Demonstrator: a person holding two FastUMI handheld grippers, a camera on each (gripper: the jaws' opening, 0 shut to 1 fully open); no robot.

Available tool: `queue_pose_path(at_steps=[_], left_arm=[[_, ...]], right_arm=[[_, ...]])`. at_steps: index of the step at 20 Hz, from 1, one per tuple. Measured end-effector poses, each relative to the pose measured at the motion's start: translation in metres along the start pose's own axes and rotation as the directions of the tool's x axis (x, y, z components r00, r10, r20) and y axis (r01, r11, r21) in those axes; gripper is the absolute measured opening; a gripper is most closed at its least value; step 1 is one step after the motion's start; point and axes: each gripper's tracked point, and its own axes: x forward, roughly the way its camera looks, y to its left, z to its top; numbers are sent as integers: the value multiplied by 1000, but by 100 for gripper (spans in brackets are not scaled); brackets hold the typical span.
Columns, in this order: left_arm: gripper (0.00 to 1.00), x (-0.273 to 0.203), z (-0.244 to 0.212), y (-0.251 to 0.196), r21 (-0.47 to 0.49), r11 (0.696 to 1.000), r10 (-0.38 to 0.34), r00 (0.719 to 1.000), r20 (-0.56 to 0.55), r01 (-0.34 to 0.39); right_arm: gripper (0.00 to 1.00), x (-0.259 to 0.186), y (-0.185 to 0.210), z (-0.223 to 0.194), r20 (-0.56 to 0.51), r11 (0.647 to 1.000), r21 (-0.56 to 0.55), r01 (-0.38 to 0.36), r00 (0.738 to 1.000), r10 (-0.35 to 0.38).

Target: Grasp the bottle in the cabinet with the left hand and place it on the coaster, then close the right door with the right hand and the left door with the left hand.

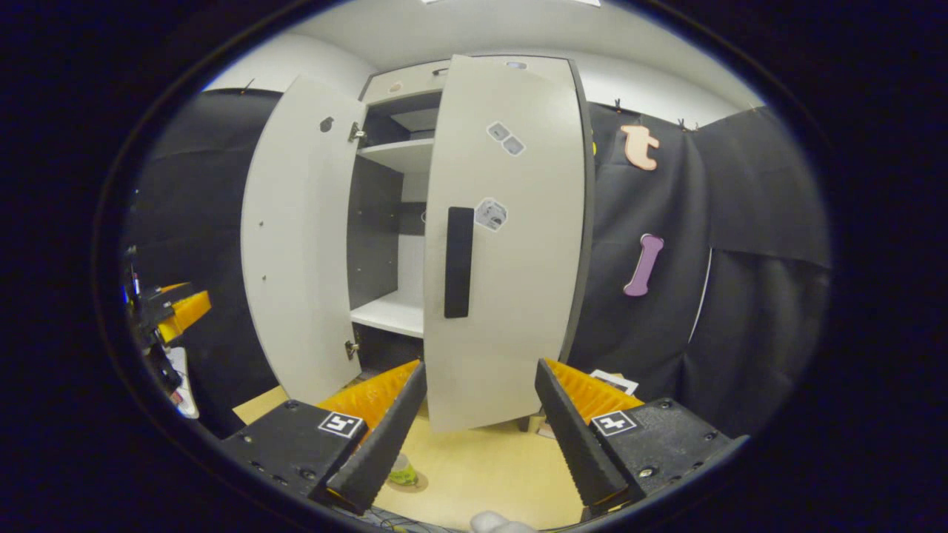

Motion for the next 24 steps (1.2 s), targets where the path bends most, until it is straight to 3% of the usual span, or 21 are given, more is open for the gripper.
queue_pose_path(at_steps=[5, 11, 19, 24], left_arm=[[95, 36, 17, 53, 21, 997, 77, 997, 16, -78], [95, 80, 32, 84, -9, 994, 111, 994, 17, -111], [95, 121, 51, 63, -14, 998, 58, 997, 50, -58], [94, 128, 42, 56, -2, 997, 71, 997, 21, -71]], right_arm=[[97, -14, -2, -21, -49, 1000, 5, 27, 998, -27], [97, -25, -10, -27, -72, 998, 22, 61, 996, -59], [97, -35, -20, -30, -89, 995, 49, 90, 992, -85], [97, -38, -23, -33, -98, 994, 58, 94, 991, -88]])
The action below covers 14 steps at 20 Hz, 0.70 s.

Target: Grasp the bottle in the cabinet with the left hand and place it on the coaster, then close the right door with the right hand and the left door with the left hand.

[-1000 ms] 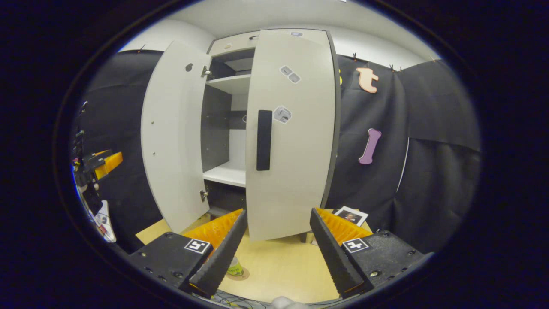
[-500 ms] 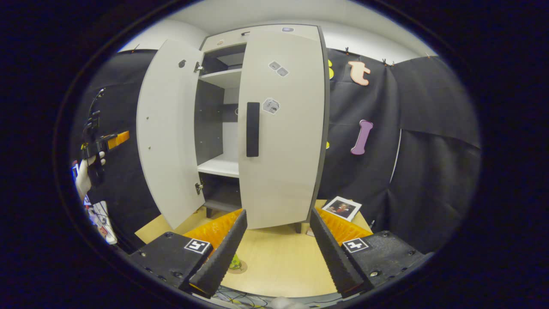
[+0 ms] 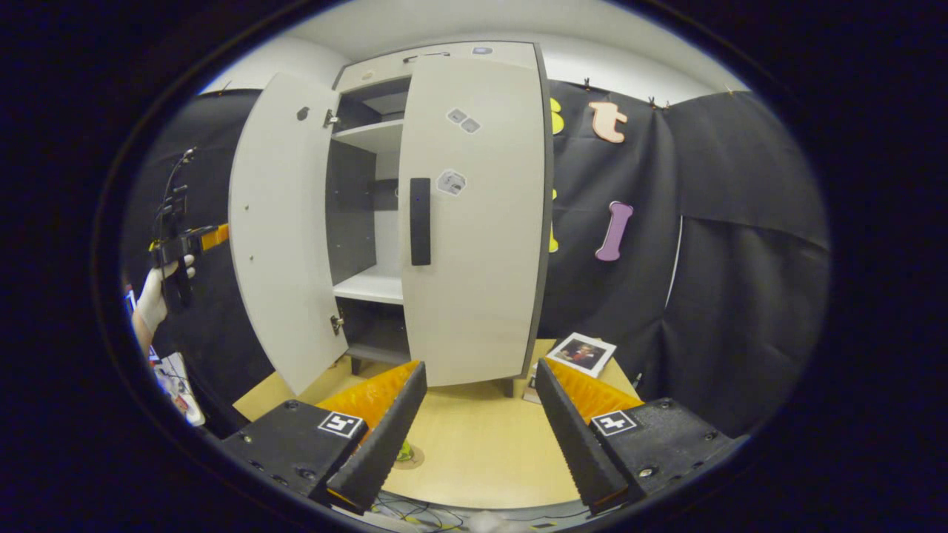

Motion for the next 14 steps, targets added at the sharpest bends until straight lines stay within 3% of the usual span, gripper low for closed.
queue_pose_path(at_steps=[2, 8, 14], left_arm=[[96, -1, 3, -3, -5, 1000, 0, 1000, 10, 0], [84, -4, 5, -17, 9, 1000, -27, 1000, 15, 27], [88, -16, 9, -52, 10, 996, -89, 996, 17, 89]], right_arm=[[97, -1, 0, -2, -3, 1000, 10, -3, 1000, 3], [97, 0, -3, -2, -3, 1000, 26, -10, 1000, 10], [97, -1, -3, 1, 9, 999, 23, -25, 1000, 25]])
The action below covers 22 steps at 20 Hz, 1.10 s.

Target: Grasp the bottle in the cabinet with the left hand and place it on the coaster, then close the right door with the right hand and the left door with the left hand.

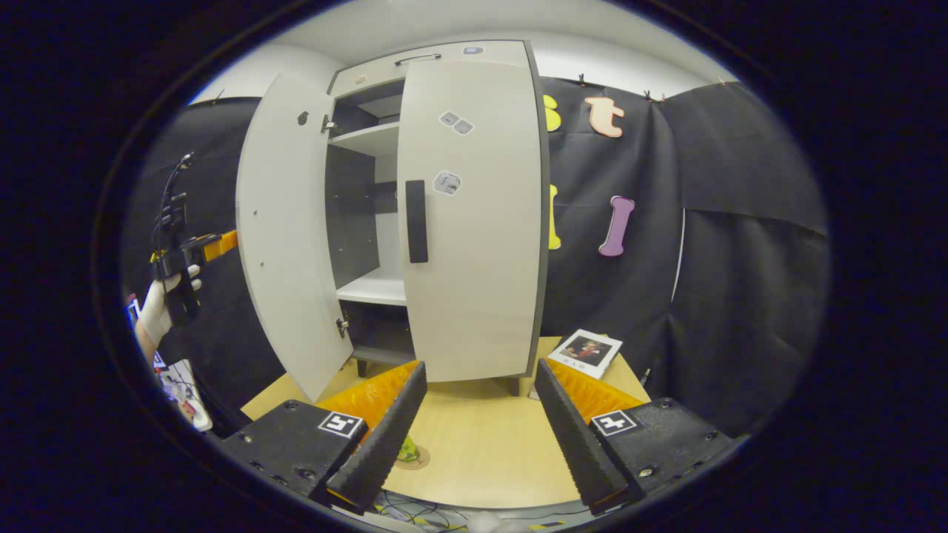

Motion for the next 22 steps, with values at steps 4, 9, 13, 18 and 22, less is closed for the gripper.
queue_pose_path(at_steps=[4, 9, 13, 18, 22], left_arm=[[88, 0, 5, -34, -8, 998, -57, 998, 0, 57], [89, 4, 7, -67, -11, 994, -111, 994, -2, 111], [89, 8, 7, -92, -51, 987, -151, 989, -12, 150], [96, 0, 9, -99, -60, 985, -165, 986, -8, 164], [96, -15, 12, -99, -50, 986, -162, 987, -11, 161]], right_arm=[[97, -5, -6, 2, 9, 1000, -11, 6, 1000, -6], [98, -11, -17, 3, 5, 1000, 3, 19, 1000, -19], [97, -11, -21, 8, 15, 1000, 1, 24, 1000, -24], [97, -15, -21, 14, 34, 999, 3, 35, 999, -35], [97, -16, -15, 20, 48, 999, 12, 31, 998, -32]])
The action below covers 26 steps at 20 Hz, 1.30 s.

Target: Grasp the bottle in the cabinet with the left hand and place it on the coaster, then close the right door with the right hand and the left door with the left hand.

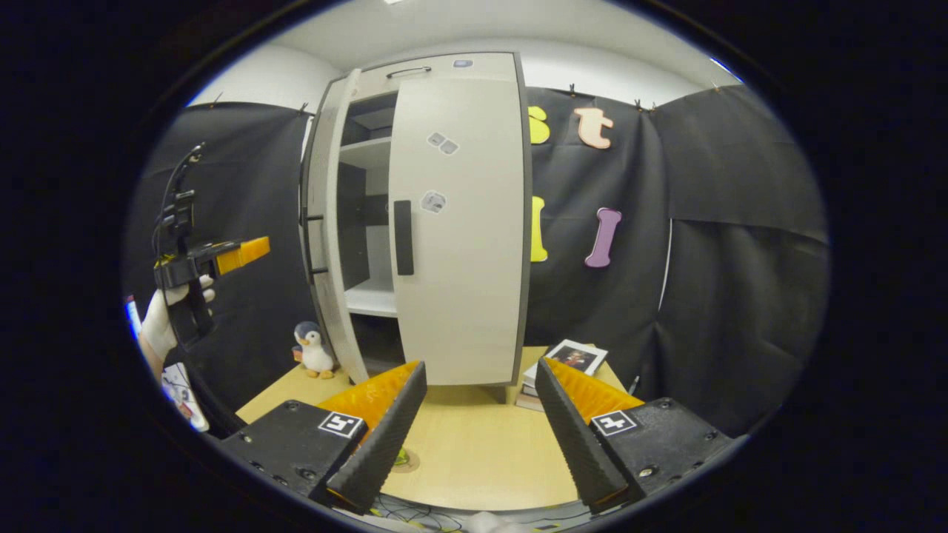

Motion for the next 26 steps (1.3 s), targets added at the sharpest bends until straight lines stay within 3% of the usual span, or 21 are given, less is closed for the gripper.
queue_pose_path(at_steps=[13, 19, 26], left_arm=[[96, -68, -9, -40, -51, 998, -43, 999, -31, 41], [96, -105, -47, -35, -18, 1000, -1, 994, -107, -1], [96, -123, -70, -47, -44, 998, 35, 989, -140, -42]], right_arm=[[97, 7, 23, 20, 67, 1000, 24, -16, 998, 14], [95, 10, 27, 20, 88, 999, 35, -5, 996, 2], [97, 15, 40, 1, 66, 1000, 23, -14, 998, 13]])
